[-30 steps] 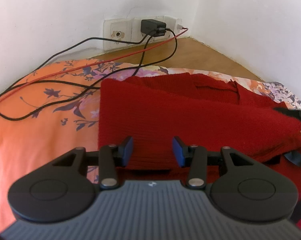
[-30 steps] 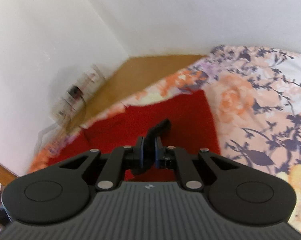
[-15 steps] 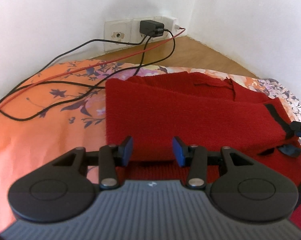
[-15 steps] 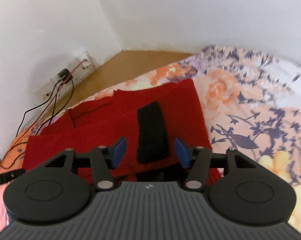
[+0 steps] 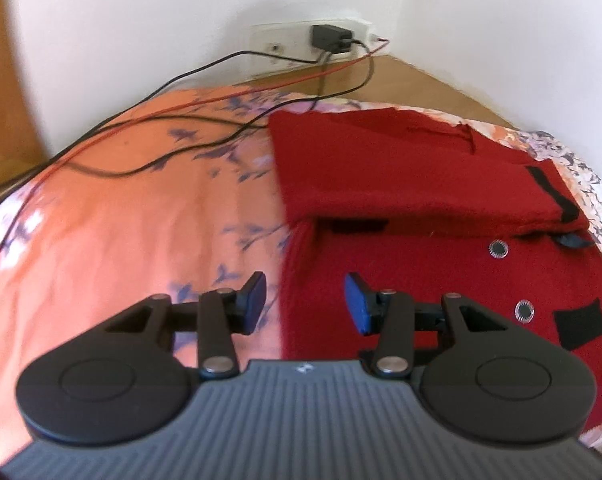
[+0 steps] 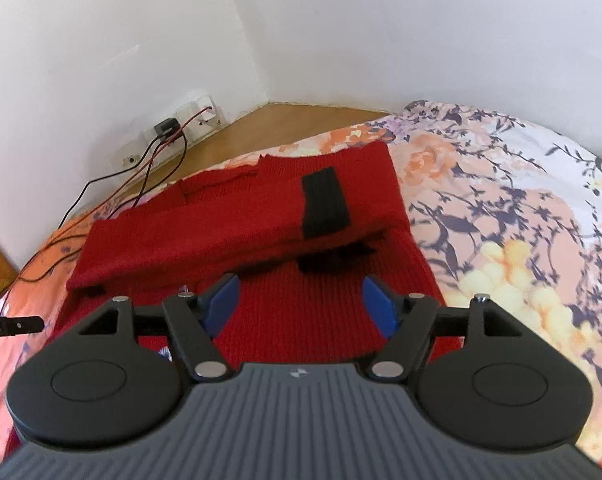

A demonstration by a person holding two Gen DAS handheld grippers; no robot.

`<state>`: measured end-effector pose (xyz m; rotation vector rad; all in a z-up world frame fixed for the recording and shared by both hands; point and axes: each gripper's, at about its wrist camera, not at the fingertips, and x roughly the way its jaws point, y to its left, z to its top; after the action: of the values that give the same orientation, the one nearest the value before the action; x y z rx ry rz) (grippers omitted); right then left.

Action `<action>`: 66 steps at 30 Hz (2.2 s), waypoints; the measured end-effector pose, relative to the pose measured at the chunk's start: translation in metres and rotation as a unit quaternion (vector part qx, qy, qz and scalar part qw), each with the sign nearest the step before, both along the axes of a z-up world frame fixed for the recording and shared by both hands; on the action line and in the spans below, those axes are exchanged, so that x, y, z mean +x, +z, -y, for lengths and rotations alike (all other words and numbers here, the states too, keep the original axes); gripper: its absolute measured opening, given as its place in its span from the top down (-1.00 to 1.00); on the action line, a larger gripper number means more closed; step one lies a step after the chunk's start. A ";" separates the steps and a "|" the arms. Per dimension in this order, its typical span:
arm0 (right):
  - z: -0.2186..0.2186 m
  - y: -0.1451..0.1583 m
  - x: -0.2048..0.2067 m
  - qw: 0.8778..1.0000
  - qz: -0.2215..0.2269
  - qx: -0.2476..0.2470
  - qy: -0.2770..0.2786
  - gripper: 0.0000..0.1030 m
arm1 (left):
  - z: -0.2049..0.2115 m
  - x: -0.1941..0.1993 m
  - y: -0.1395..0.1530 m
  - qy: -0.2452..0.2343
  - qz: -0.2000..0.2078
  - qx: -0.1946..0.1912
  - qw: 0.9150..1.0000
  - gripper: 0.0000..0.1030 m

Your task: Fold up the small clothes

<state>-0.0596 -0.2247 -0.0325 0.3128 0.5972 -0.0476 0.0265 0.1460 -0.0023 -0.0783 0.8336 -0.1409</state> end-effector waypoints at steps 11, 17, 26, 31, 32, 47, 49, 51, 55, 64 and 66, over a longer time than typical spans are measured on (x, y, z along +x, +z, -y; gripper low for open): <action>0.025 -0.008 -0.061 1.000 -0.021 -0.018 0.015 -0.48 | -0.002 -0.075 -0.005 0.040 -0.029 -0.011 0.999 0.12; 0.046 -0.017 -0.091 0.999 -0.031 -0.018 -0.003 -0.48 | 0.006 -0.103 -0.015 0.049 -0.044 -0.017 0.998 0.12; 0.069 -0.036 -0.111 0.998 -0.052 -0.007 -0.019 -0.48 | 0.011 -0.119 -0.020 0.073 -0.043 0.007 0.996 0.12; 0.067 -0.046 -0.112 0.998 -0.064 0.009 0.002 -0.48 | 0.009 -0.122 -0.031 0.083 -0.055 0.000 0.995 0.12; 0.066 -0.048 -0.111 0.998 -0.066 0.012 0.005 -0.48 | 0.008 -0.123 -0.031 0.085 -0.052 -0.005 0.995 0.12; 0.062 -0.050 -0.101 0.996 -0.053 0.065 0.044 -0.48 | 0.006 -0.127 -0.033 0.060 -0.037 -0.042 0.997 0.14; 0.061 -0.051 -0.099 0.995 -0.052 0.066 0.047 -0.48 | 0.004 -0.127 -0.033 0.061 -0.037 -0.049 0.996 0.14; 0.059 -0.053 -0.098 0.995 -0.053 0.063 0.049 -0.48 | 0.002 -0.125 -0.035 0.065 -0.040 -0.053 0.996 0.13; 0.056 -0.055 -0.096 0.996 -0.049 0.059 0.051 -0.47 | 0.005 -0.120 -0.035 0.069 -0.036 -0.049 0.996 0.13; 0.052 -0.059 -0.087 0.995 -0.050 0.070 0.053 0.28 | 0.011 -0.110 -0.039 0.041 -0.064 -0.120 0.990 0.49; 0.057 -0.058 -0.086 0.994 -0.047 0.084 0.046 0.58 | 0.018 -0.108 -0.037 0.037 -0.055 -0.098 0.993 0.62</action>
<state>-0.1457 -0.2819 -0.0901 0.4468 0.7101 0.0775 -0.0814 0.1283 -0.0388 -0.3046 0.9240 -0.1491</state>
